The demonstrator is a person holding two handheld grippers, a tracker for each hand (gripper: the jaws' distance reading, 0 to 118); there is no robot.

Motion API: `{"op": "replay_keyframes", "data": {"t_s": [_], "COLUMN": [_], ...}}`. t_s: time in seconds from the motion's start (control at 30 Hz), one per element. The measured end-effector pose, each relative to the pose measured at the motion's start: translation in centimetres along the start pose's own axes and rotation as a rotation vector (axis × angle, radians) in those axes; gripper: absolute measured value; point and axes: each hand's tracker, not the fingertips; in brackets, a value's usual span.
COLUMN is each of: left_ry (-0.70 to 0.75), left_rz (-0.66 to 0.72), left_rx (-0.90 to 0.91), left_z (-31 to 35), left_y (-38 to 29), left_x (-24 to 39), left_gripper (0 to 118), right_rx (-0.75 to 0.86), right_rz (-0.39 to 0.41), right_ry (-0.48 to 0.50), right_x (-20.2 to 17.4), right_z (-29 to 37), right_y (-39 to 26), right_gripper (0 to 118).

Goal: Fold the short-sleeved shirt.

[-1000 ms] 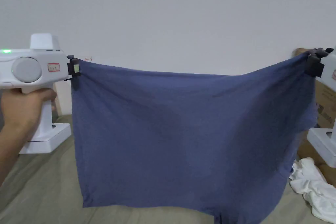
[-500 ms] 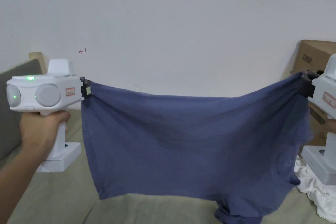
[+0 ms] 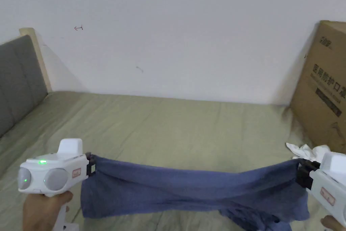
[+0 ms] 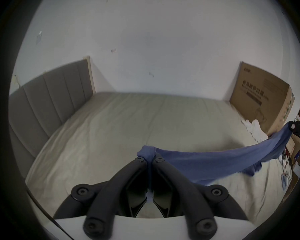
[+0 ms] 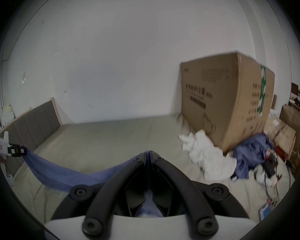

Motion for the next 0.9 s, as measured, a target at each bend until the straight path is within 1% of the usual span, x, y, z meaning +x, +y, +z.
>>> {"op": "replay_keyframes", "data": {"t_s": [0.1,0.17,0.33,0.53,0.67,0.9], "left_ry": [0.004,0.006,0.024,0.048,0.045,0.044], "left_rz": [0.006,0.021,0.03,0.049,0.051,0.062], "left_rx": [-0.059,-0.096,-0.196,-0.249,-0.267,-0.262], "left_z": [0.6,1.5,4.1,7.4,10.4,14.9], "left_y": [-3.8,-6.5,-12.7,-18.7,-21.2,-24.4], "left_x": [-0.8,-1.3,-3.0,-5.1,-5.5,-6.4], "left_gripper": [2,2,2,2,2,2], "right_rx": [-0.053,-0.094,-0.183,-0.264,-0.283,-0.302], "right_rz": [0.0,-0.026,-0.08,-0.128,-0.132,-0.113], "right_ry": [0.008,0.01,0.021,0.038,0.045,0.071], "right_x": [0.2,0.9,1.1,1.2,1.3,1.8], "right_z": [1.7,2.8,7.4,13.5,17.3,22.4], "right_y": [-3.9,-6.6,-12.6,-17.4,-19.3,-21.7], "right_gripper": [2,2,2,2,2,2]}}
